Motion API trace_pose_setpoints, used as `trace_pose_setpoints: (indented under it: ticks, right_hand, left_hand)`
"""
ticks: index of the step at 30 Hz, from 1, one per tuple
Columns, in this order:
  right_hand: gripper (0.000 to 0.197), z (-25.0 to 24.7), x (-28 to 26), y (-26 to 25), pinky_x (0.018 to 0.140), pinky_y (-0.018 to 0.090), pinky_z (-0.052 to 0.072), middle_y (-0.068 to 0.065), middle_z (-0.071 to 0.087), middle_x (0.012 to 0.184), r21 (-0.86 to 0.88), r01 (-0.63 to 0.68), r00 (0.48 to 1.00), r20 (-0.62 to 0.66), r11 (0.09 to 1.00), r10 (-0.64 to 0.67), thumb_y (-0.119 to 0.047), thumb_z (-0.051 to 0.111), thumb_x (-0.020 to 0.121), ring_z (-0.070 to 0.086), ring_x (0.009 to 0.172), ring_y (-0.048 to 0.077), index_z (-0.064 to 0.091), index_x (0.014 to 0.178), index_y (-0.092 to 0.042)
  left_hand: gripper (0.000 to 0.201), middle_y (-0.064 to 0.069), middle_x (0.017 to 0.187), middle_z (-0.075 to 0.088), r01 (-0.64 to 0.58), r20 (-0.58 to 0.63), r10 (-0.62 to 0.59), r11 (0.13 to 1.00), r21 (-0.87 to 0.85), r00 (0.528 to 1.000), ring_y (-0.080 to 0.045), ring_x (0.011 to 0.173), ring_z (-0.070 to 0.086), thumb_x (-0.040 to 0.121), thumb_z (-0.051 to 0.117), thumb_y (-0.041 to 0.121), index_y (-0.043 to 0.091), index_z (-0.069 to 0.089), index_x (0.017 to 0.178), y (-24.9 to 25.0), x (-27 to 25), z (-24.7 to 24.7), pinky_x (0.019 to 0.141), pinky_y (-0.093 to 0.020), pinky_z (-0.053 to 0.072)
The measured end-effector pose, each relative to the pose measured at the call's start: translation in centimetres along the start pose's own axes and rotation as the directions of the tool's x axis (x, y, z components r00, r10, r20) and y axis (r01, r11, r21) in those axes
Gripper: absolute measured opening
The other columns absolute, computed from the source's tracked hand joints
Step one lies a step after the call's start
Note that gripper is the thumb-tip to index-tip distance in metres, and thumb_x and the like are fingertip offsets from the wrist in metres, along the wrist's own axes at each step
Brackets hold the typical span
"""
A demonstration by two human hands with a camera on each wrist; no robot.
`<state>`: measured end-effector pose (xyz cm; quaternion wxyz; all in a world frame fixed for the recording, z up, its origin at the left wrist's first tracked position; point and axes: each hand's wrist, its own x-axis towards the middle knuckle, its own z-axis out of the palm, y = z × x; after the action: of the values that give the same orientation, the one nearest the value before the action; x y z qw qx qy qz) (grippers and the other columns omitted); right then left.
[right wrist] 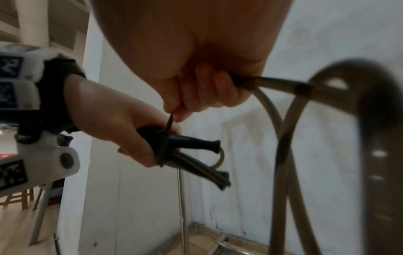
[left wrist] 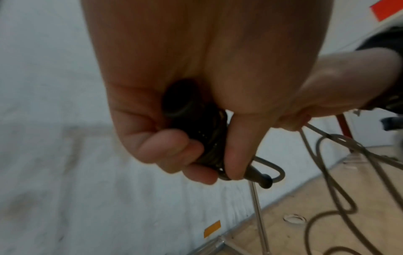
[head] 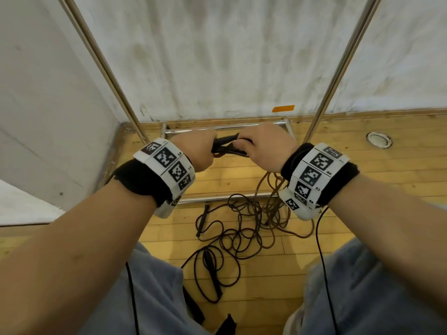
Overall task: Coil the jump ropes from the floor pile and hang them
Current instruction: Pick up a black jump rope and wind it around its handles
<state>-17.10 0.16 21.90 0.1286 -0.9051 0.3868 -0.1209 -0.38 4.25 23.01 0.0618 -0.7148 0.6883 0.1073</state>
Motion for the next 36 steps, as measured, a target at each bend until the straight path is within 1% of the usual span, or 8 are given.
trace_pose_setpoints:
  ticks: [5, 8, 14, 20, 23, 26, 31, 36]
  right_hand:
    - [0.028, -0.2, 0.2, 0.6, 0.053, 0.022, 0.027, -0.006, 0.054, 0.071, -0.048, 0.036, 0.995, -0.089, 0.998, -0.040, -0.036, 0.040, 0.098, 0.051, 0.069, 0.015, 0.059, 0.084, -0.020]
    - [0.025, -1.0, 0.2, 1.3, 0.052, 0.020, 0.026, -0.013, 0.049, 0.065, 0.046, -0.014, 0.992, -0.125, 0.999, 0.020, -0.042, 0.048, 0.094, 0.045, 0.060, 0.004, 0.056, 0.077, -0.026]
    - [0.037, -2.3, 0.4, 3.2, 0.044, 0.016, 0.029, -0.010, 0.043, 0.049, 0.348, -0.201, 0.968, -0.070, 0.916, 0.240, -0.054, 0.068, 0.075, 0.039, 0.042, 0.003, 0.052, 0.054, -0.028]
    - [0.046, -3.3, 0.3, 4.1, 0.046, 0.016, 0.033, -0.012, 0.038, 0.043, 0.523, -0.220, 0.975, 0.093, 0.824, 0.201, -0.065, 0.063, 0.070, 0.034, 0.042, 0.004, 0.057, 0.051, -0.023]
    - [0.039, -3.2, 0.6, 3.7, 0.050, 0.009, 0.039, -0.013, 0.051, 0.050, 0.733, -0.242, 0.969, 0.144, 0.636, 0.203, -0.057, 0.062, 0.071, 0.044, 0.045, 0.003, 0.057, 0.054, -0.022]
    - [0.014, -2.4, 0.8, 2.8, 0.054, 0.020, 0.043, -0.008, 0.057, 0.064, 0.881, -0.251, 0.960, 0.173, 0.401, 0.221, -0.030, 0.057, 0.089, 0.048, 0.052, 0.005, 0.064, 0.086, -0.020]
    - [0.035, -0.5, 0.9, 0.6, 0.042, 0.020, 0.025, -0.009, 0.041, 0.049, 0.907, -0.162, 0.981, 0.105, 0.389, 0.166, -0.026, 0.039, 0.101, 0.031, 0.044, 0.008, 0.049, 0.068, -0.017]
    - [0.039, 0.7, 0.5, -1.1, 0.047, 0.022, 0.037, -0.004, 0.048, 0.055, 0.806, -0.133, 0.984, 0.040, 0.577, 0.171, -0.038, 0.032, 0.101, 0.043, 0.047, 0.012, 0.055, 0.077, -0.017]
  left_hand:
    - [0.044, 0.004, 0.100, 0.063, -0.120, 0.014, 0.119, 0.992, 0.026, 0.993, -0.019, 0.085, 0.060, 0.083, 0.064, 0.033, 0.027, 0.049, 0.124, 1.5, -0.2, 1.0, 0.074, -0.036, 0.054]
    - [0.037, 0.009, 0.087, 0.059, -0.145, -0.061, 0.144, 0.989, -0.024, 0.988, -0.015, 0.078, 0.055, 0.084, 0.062, 0.051, 0.027, 0.054, 0.111, 1.9, -0.3, 0.9, 0.062, -0.028, 0.043]
    - [0.011, 0.006, 0.073, 0.057, -0.230, -0.074, 0.221, 0.962, -0.145, 0.973, -0.013, 0.069, 0.055, 0.089, 0.056, 0.037, 0.027, 0.058, 0.089, 1.8, -0.8, 0.0, 0.062, -0.031, 0.048]
    - [0.008, 0.001, 0.066, 0.059, -0.350, -0.114, 0.333, 0.849, -0.395, 0.936, -0.016, 0.064, 0.054, 0.085, 0.064, 0.025, 0.019, 0.064, 0.080, 1.4, -2.1, -2.1, 0.059, -0.030, 0.039]
    - [0.008, 0.004, 0.062, 0.059, -0.339, -0.152, 0.314, 0.720, -0.605, 0.937, -0.013, 0.060, 0.054, 0.082, 0.066, 0.022, 0.024, 0.063, 0.075, 1.6, -2.6, -2.7, 0.059, -0.027, 0.040]
    - [0.004, 0.006, 0.057, 0.058, -0.348, -0.259, 0.233, 0.568, -0.746, 0.937, -0.005, 0.050, 0.051, 0.081, 0.063, 0.021, 0.017, 0.062, 0.082, 2.1, -2.8, -3.0, 0.051, -0.017, 0.037]
    - [0.018, 0.003, 0.060, 0.060, -0.306, -0.360, -0.006, 0.512, -0.803, 0.933, -0.005, 0.045, 0.048, 0.086, 0.062, 0.026, 0.018, 0.047, 0.090, 1.7, -1.6, -2.8, 0.050, -0.025, 0.033]
    - [0.018, 0.008, 0.069, 0.060, -0.318, -0.426, -0.097, 0.523, -0.791, 0.899, -0.002, 0.052, 0.054, 0.091, 0.057, 0.026, 0.017, 0.049, 0.105, 1.3, -0.7, -2.7, 0.053, -0.019, 0.039]
